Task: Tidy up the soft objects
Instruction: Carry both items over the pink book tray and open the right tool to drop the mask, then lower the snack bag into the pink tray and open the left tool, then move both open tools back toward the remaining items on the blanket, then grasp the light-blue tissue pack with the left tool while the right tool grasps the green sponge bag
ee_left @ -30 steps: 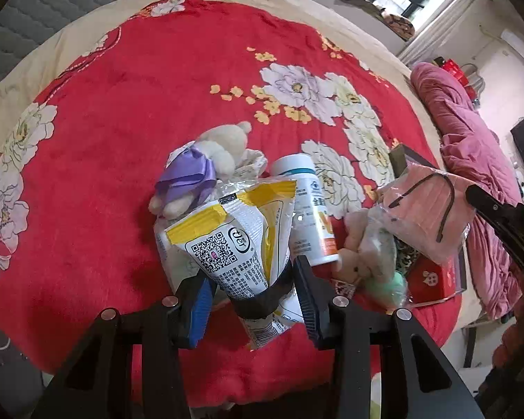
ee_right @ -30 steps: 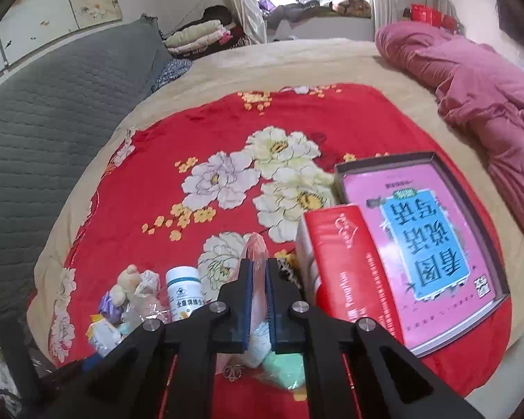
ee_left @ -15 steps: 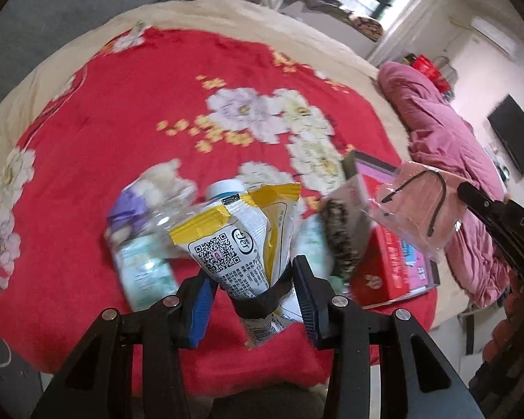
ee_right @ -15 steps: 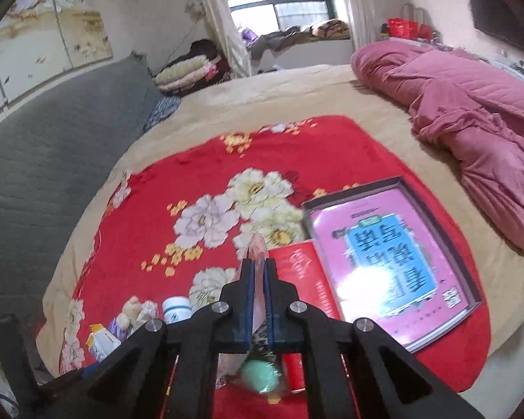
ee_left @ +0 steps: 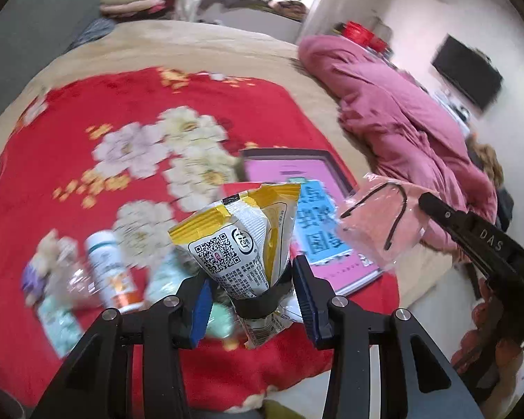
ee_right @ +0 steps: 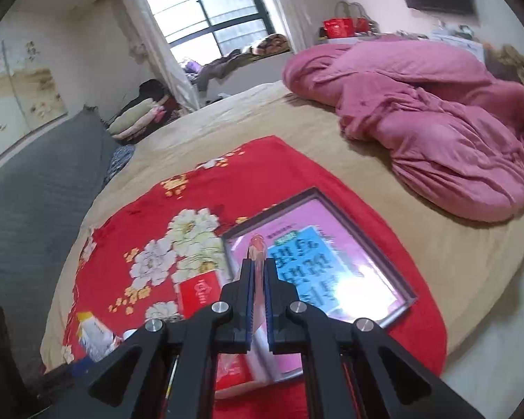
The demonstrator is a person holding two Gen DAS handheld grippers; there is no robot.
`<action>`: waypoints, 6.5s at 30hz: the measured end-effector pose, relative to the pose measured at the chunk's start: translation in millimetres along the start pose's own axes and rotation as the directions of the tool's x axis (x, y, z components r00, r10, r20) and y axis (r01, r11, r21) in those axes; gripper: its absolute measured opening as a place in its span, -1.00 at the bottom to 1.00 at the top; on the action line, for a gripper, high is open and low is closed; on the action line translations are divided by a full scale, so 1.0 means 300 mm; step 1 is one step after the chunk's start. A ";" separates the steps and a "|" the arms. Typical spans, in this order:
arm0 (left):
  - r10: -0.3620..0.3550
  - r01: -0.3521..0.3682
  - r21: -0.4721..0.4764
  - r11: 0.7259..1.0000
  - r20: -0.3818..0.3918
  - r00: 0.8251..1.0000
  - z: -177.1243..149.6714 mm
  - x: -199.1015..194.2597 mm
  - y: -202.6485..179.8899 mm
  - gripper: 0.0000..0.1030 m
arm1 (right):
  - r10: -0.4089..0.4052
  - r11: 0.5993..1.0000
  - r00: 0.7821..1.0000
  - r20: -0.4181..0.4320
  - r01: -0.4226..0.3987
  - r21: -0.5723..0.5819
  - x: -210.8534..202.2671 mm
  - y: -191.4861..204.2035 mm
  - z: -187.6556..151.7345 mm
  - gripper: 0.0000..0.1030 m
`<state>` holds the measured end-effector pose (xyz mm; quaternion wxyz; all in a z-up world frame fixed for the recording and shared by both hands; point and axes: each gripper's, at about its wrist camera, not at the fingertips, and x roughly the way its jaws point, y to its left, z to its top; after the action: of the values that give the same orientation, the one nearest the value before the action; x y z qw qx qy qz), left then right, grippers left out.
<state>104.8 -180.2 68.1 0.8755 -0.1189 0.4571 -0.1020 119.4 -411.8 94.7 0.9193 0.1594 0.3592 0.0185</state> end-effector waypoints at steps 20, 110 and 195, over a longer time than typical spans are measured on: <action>0.098 -0.009 0.323 0.946 -0.260 0.961 0.053 0.513 -0.415 -0.13 | -0.052 0.975 0.998 -0.047 0.061 0.215 0.156 -0.437 -0.051 -0.89; 0.212 -0.216 -0.110 0.970 -0.046 0.976 -0.087 -0.196 0.573 0.47 | -0.078 0.953 0.997 -0.020 0.068 -0.295 -0.028 0.319 -0.229 0.15; 0.166 -0.283 -0.376 0.883 -0.313 0.935 -0.356 0.122 0.888 0.10 | 0.002 0.877 0.932 -0.362 -0.175 -0.447 0.250 0.474 -0.594 -0.16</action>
<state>55.8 50.2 -99.9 0.7649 -0.2326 0.5946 0.0851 67.8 -215.8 -33.9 0.8494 -0.0587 0.4940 0.1761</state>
